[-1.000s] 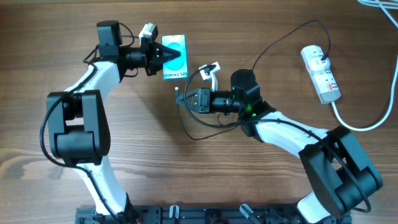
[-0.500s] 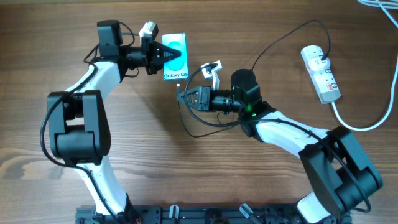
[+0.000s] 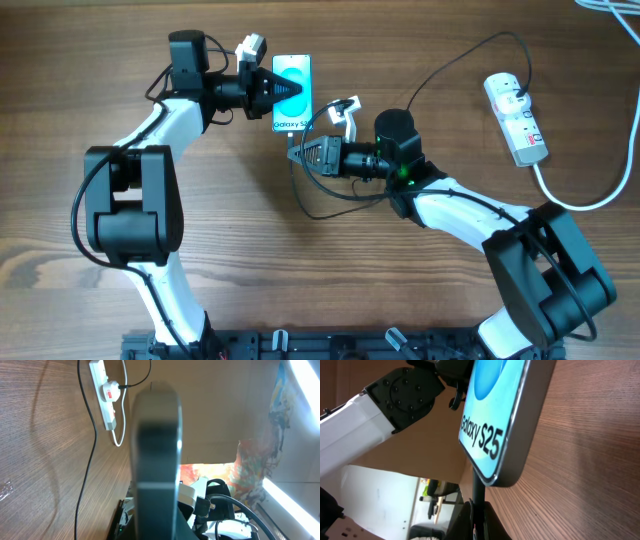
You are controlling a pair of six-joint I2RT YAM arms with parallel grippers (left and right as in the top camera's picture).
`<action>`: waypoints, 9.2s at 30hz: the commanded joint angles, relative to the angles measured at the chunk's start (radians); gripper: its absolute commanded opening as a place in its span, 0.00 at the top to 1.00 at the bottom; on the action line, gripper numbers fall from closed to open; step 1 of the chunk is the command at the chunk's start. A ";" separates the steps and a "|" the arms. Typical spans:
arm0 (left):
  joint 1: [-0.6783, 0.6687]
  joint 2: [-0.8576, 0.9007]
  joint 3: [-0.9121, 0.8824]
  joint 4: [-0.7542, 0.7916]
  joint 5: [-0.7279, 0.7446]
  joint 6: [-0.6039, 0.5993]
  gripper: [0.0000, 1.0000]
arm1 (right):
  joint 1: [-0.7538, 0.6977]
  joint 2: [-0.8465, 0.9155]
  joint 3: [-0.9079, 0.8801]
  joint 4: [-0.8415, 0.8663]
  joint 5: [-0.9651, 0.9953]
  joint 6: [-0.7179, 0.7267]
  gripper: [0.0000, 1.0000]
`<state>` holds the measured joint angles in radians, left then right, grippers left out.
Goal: Plug charger to phone and switch on socket
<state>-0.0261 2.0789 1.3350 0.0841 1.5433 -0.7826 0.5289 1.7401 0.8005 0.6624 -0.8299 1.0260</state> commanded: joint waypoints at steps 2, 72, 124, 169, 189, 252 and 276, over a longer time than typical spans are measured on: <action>0.003 -0.005 0.011 0.006 0.034 0.027 0.96 | -0.004 0.007 0.003 0.006 -0.009 0.025 0.96; -0.042 -0.005 0.011 0.033 0.034 -0.006 0.96 | -0.131 0.007 0.003 0.067 -0.056 0.202 0.95; -0.109 -0.005 0.010 0.039 0.034 0.102 0.96 | -0.115 0.007 0.003 -0.046 -0.223 -0.196 0.50; -0.113 -0.005 0.010 0.033 0.034 0.016 0.96 | -0.179 0.007 0.003 0.111 -0.021 0.043 0.96; -0.114 -0.005 0.010 -0.006 0.034 0.235 0.96 | -0.206 0.007 0.003 0.078 -0.181 -0.269 0.00; -0.356 -0.005 0.010 -0.433 -1.250 0.304 0.76 | -0.680 -0.197 0.482 -1.606 0.901 -0.814 0.00; -0.249 -0.005 0.010 -0.441 -1.250 0.306 0.00 | -0.979 0.104 0.482 -1.221 0.986 -0.761 0.00</action>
<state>-0.2771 2.0663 1.3533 -0.3515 0.3035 -0.4805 -0.4488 1.8023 1.2724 -0.5854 0.1715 0.2527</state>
